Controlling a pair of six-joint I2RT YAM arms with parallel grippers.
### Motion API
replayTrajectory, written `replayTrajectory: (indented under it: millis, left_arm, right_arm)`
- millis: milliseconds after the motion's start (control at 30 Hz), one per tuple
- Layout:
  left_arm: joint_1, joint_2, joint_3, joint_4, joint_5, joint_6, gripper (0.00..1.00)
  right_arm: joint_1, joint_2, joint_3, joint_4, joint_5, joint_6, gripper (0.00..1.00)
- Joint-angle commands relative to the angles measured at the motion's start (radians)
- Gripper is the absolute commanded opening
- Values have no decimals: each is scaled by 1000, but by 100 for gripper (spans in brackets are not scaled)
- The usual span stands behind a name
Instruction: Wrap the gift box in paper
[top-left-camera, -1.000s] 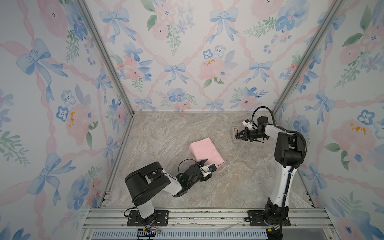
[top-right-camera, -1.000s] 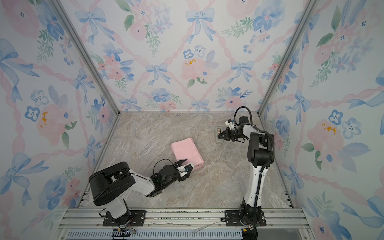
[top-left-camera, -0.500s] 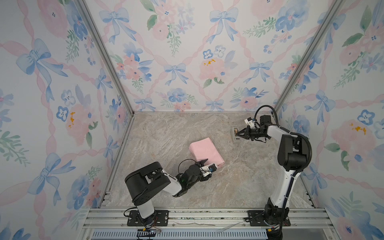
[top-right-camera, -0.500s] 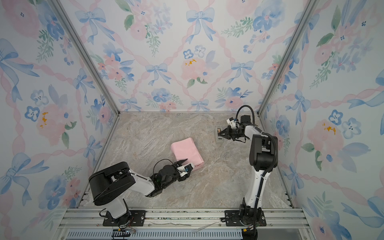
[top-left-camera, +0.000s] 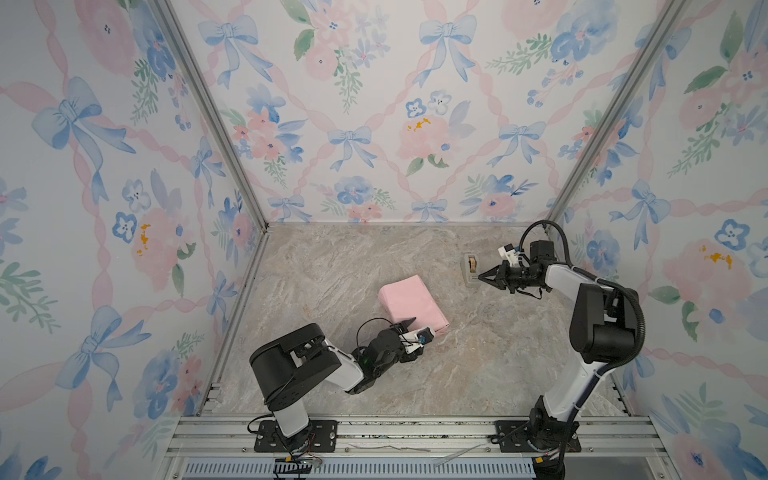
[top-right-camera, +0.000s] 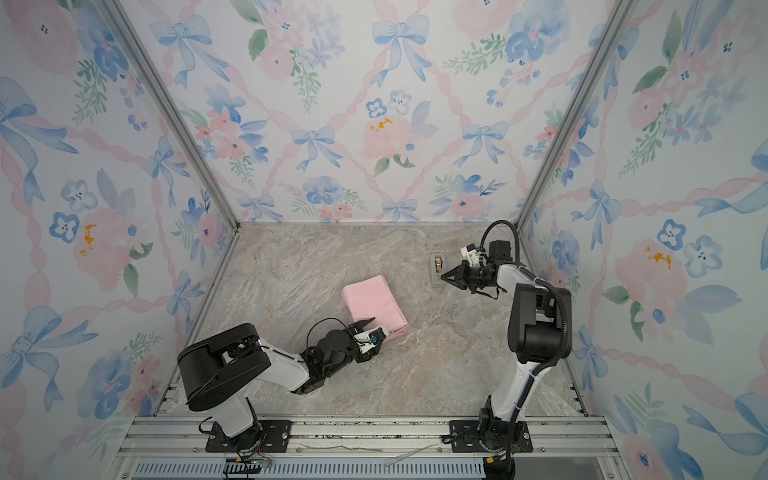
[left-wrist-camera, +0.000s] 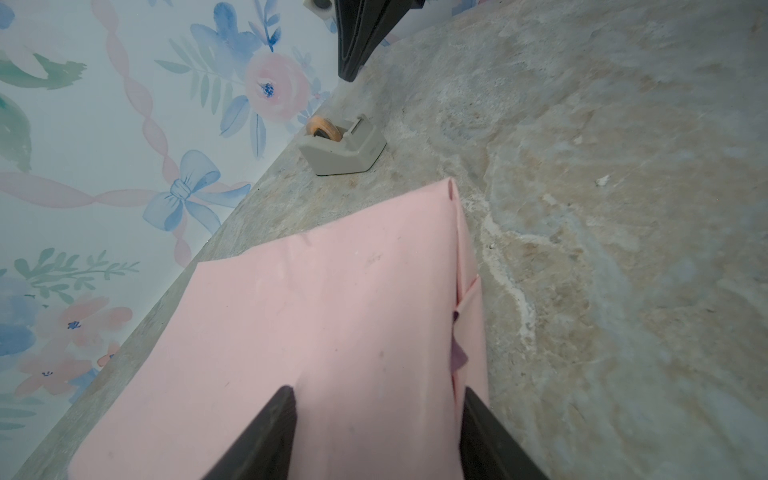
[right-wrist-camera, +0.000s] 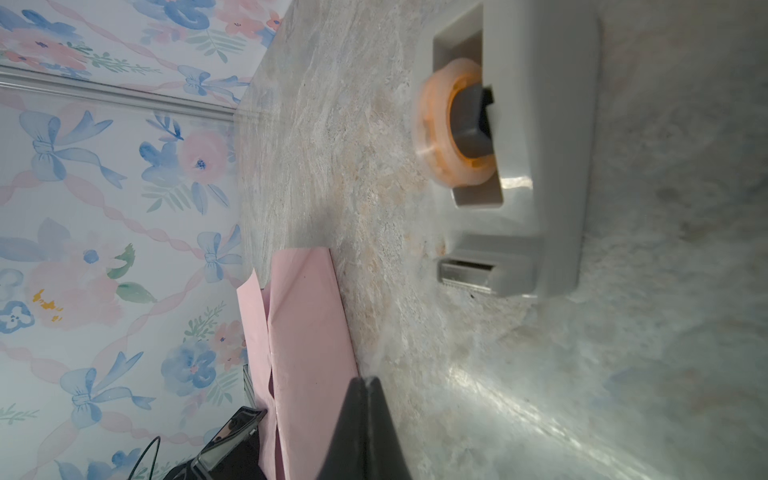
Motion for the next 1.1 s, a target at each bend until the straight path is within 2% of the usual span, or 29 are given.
replayTrajectory:
  millis: [0, 200, 333, 600, 933, 1067]
  left_arm:
    - [15, 10, -10, -81, -1, -15, 62]
    - [14, 14, -5, -81, 6, -15, 62]
    - [14, 17, 0, -81, 12, -15, 62]
    - [14, 9, -3, -81, 11, -16, 62]
    - [14, 9, 1, -81, 11, -14, 62]
    - [14, 13, 2, -81, 12, -14, 62]
  right_arm:
    - [-2, -81, -98, 65, 5, 41, 0]
    - [0, -158, -265, 138, 43, 69, 0]
    - [-1, -154, -320, 170, 69, 66, 0]
    - [2, -71, -344, 191, 125, 77, 0]
    - [4, -80, -336, 119, 334, 94, 0]
    - [4, -87, -327, 88, 379, 105, 0]
